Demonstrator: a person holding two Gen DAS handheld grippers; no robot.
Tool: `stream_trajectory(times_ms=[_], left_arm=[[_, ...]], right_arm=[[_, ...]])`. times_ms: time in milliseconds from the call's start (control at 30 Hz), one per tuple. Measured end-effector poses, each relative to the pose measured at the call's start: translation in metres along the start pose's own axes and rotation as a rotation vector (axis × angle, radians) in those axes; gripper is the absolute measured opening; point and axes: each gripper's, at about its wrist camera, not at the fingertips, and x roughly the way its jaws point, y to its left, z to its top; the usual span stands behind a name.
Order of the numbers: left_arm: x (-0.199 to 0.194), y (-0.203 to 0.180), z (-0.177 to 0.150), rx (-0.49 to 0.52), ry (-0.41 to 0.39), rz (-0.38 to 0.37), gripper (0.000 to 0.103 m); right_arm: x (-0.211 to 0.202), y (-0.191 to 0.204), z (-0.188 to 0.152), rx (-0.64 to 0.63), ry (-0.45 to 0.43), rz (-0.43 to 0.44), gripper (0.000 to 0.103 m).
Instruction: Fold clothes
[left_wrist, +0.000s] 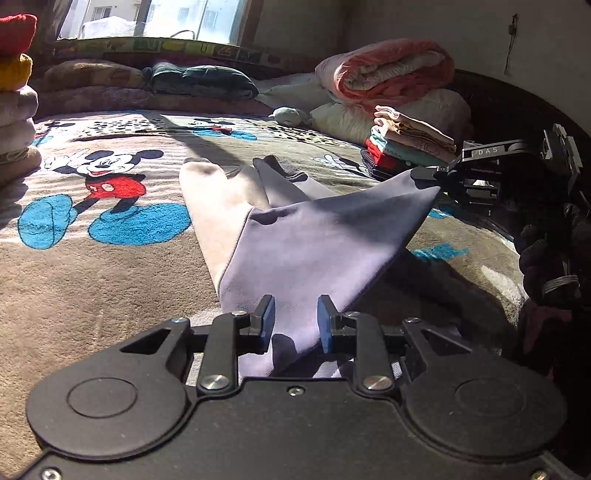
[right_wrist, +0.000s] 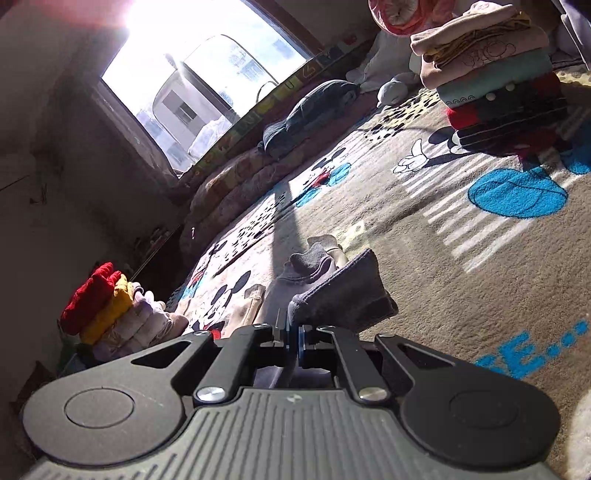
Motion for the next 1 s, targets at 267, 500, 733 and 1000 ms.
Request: stream_trajectory(times_ms=[267,500,733,1000], left_arm=[[0.009,-0.014,-0.009,0.117,0.057,-0.038,0.049],[0.000,0.000,-0.008,0.077,0.059,-0.033,0.049],[0.005,-0.001,-0.012,0.071,0.091,-0.073,0.049],[0.004,0.015,-0.011,-0.028,0.091,-0.136,0.050]], right_arm=[[0.022,0.033,0.016,-0.062,0.015,-0.049,0.006],[0.056,0.079,0.032,-0.141,0.028,-0.040,0.006],[0.099,0.118,0.038,-0.231,0.071,-0.048,0.006],[0.165,0.144,0.026,-0.327,0.173,-0.128,0.006]])
